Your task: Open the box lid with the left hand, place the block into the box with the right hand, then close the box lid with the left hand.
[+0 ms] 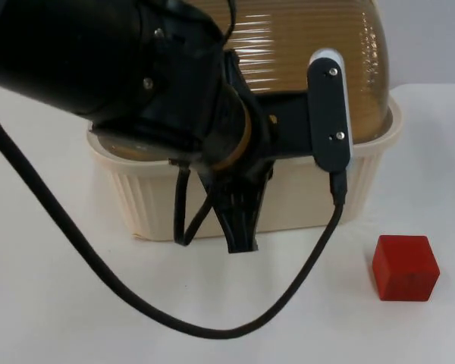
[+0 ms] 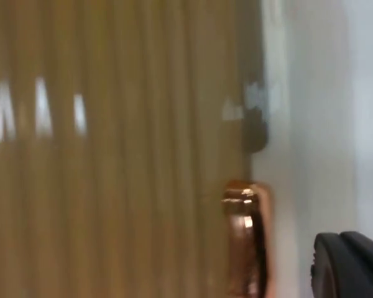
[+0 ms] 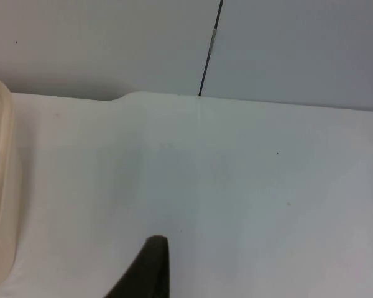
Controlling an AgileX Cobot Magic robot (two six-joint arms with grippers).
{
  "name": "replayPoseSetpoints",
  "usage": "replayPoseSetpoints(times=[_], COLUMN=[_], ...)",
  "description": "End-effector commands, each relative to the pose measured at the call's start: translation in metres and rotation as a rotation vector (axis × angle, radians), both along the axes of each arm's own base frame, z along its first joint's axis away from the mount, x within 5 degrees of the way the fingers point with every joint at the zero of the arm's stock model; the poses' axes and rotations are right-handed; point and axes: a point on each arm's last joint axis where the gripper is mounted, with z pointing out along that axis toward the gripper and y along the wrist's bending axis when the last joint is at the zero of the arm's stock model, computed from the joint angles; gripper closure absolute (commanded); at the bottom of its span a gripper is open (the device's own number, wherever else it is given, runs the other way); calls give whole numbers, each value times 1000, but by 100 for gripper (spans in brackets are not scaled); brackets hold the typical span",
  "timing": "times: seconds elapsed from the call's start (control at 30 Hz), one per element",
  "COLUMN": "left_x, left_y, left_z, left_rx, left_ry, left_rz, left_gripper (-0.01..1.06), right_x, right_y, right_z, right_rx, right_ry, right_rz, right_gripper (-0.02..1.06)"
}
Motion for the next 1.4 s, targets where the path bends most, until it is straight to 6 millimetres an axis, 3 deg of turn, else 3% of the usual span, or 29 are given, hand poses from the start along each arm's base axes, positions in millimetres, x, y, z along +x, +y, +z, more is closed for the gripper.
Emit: replayPoseSetpoints(times=[0.0,0.43,0.93,1.37], left_x=[2,8,18,33], left_y=[0,2,-5,12], left_z=[3,-4,13,15], left_rx=[-3,39,27,68], left_ry=[-6,-16,-78,-88], left_rz=[21,19,24,52], left_gripper=[105,105,105,105], right_x=[-1,-1,-1,-1], right_y=[0,0,0,0], right_z=[2,2,2,2], right_rx=[-1,-1,3,3], right_ry=[-12,-12,-10,-8], right_rz=[0,0,0,0], right_gripper=[0,0,0,0])
